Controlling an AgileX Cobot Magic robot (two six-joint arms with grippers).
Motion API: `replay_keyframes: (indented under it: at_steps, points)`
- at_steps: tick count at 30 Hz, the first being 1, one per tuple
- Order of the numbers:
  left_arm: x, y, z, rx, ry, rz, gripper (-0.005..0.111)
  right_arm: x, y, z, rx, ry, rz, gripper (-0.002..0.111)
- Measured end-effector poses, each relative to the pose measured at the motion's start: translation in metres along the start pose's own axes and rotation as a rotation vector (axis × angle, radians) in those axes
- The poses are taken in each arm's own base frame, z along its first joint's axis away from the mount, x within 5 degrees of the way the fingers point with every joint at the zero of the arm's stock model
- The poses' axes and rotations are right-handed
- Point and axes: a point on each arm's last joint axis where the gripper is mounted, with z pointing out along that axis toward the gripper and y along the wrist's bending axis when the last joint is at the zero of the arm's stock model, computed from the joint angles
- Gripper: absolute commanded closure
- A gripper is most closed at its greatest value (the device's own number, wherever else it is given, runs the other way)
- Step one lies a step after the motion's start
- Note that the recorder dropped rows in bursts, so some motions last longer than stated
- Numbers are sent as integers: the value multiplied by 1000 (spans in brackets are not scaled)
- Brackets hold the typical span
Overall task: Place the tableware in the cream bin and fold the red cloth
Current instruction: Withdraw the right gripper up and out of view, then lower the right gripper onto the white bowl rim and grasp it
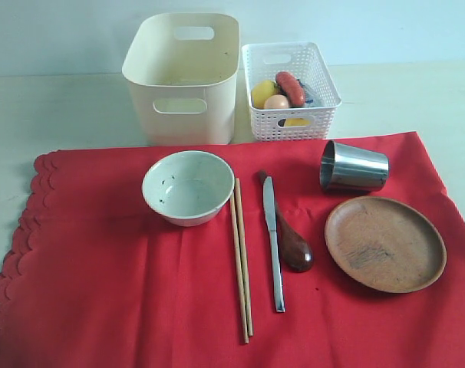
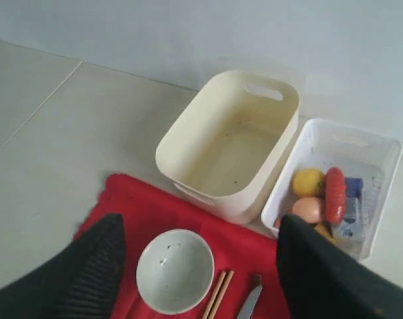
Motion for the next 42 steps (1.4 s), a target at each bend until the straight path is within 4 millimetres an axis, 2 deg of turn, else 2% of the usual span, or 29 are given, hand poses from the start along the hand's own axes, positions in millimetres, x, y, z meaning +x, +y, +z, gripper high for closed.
replay_keyframes:
  at_steps: [7, 10, 17, 32, 37, 42]
  points:
    - [0, 0, 0, 0, 0, 0, 107, 29, -17, 33, -7, 146, 81, 46]
    - [0, 0, 0, 0, 0, 0, 107, 42, -17, 53, -15, 225, 89, 46]
    - [0, 0, 0, 0, 0, 0, 107, 66, -3, 114, -30, 419, 10, 46]
    - [0, 0, 0, 0, 0, 0, 107, 108, 16, 214, -40, 622, -83, 46]
    - [0, 0, 0, 0, 0, 0, 107, 119, 18, 237, -27, 637, -100, 46]
    - [0, 0, 0, 0, 0, 0, 107, 125, 12, 252, 4, 639, -87, 46]
